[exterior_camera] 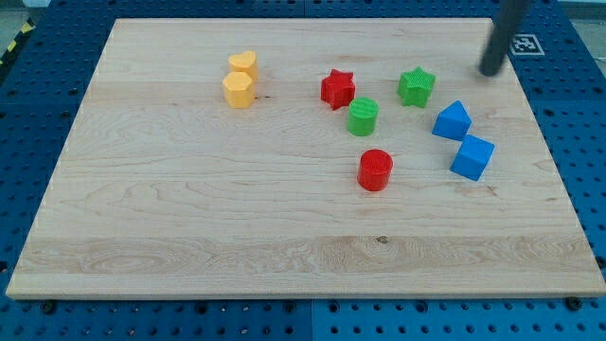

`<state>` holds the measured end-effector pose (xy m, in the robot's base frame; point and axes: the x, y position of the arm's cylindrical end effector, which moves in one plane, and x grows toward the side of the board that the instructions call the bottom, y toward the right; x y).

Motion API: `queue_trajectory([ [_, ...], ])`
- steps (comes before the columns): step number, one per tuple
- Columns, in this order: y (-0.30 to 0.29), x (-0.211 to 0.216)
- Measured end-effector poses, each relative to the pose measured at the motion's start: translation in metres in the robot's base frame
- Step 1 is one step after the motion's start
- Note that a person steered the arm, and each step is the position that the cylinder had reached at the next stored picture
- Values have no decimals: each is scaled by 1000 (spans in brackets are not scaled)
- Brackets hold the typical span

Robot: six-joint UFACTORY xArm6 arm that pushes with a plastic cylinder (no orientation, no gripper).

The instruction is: Move the blue triangle towards center

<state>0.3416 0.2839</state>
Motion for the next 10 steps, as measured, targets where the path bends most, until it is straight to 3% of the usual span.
queue_trajectory([
  [1, 6, 56],
  [2, -24, 68],
  [4, -96, 72],
  [6, -109, 81],
  [10, -196, 83],
])
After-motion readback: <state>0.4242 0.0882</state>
